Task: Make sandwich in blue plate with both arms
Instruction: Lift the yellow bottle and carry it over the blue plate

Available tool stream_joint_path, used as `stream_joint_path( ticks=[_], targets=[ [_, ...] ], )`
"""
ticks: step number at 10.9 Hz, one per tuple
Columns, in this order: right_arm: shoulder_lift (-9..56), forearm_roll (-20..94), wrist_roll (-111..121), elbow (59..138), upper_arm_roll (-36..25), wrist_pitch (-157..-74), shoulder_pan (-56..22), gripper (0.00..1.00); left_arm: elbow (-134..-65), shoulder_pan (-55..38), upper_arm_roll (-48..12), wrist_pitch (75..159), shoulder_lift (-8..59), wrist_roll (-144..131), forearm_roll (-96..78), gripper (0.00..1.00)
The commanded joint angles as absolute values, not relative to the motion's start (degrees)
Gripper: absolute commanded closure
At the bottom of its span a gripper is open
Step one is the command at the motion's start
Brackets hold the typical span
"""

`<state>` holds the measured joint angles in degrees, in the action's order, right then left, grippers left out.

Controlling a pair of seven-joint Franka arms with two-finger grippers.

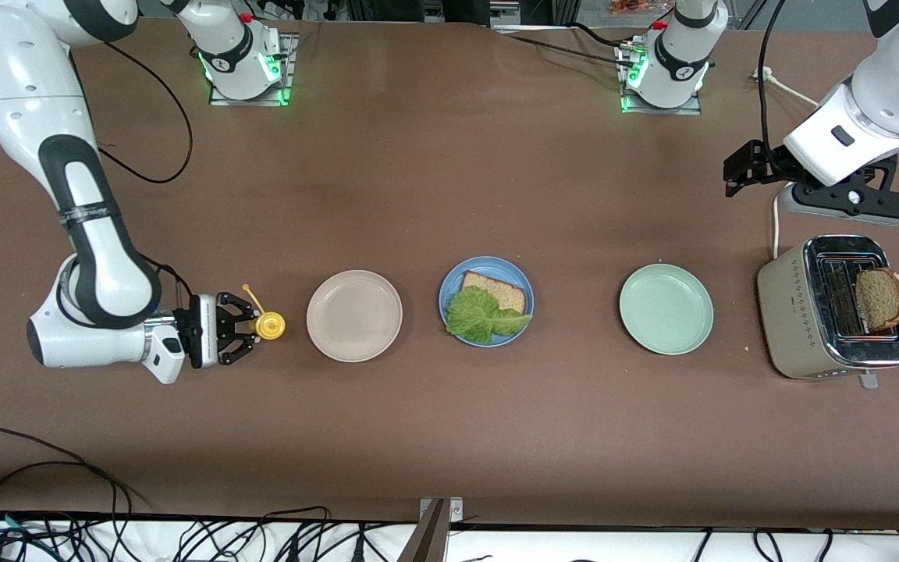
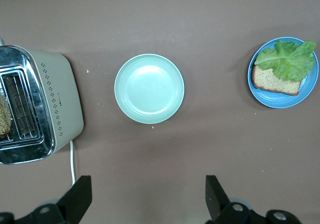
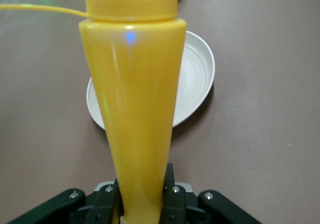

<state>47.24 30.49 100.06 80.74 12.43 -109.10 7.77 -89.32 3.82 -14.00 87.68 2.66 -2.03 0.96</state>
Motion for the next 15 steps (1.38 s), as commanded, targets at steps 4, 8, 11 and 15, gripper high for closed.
stream_joint_path(
  ticks=[4, 8, 11, 15],
  targets=[
    [41.22, 25.23, 75.36, 79.63, -7.7, -110.39, -18.76, 1.0, -88.51, 3.78, -14.06, 86.75, 2.55, -2.46, 0.26, 0.0],
    [41.13, 19.8, 61.56, 77.79, -16.42, -109.78, -32.93, 1.0, -88.51, 3.78, -14.06, 86.75, 2.55, -2.46, 0.26, 0.0],
    [41.92, 14.16, 52.15, 75.86, -23.44, -107.06, -43.82, 1.0, -88.51, 3.78, -14.06, 86.75, 2.55, -2.46, 0.26, 0.0],
    [46.73, 6.43, 44.57, 72.45, -29.17, -103.12, -54.12, 1.0, -88.51, 3.78, -14.06, 86.75, 2.55, -2.46, 0.26, 0.0]
  ],
)
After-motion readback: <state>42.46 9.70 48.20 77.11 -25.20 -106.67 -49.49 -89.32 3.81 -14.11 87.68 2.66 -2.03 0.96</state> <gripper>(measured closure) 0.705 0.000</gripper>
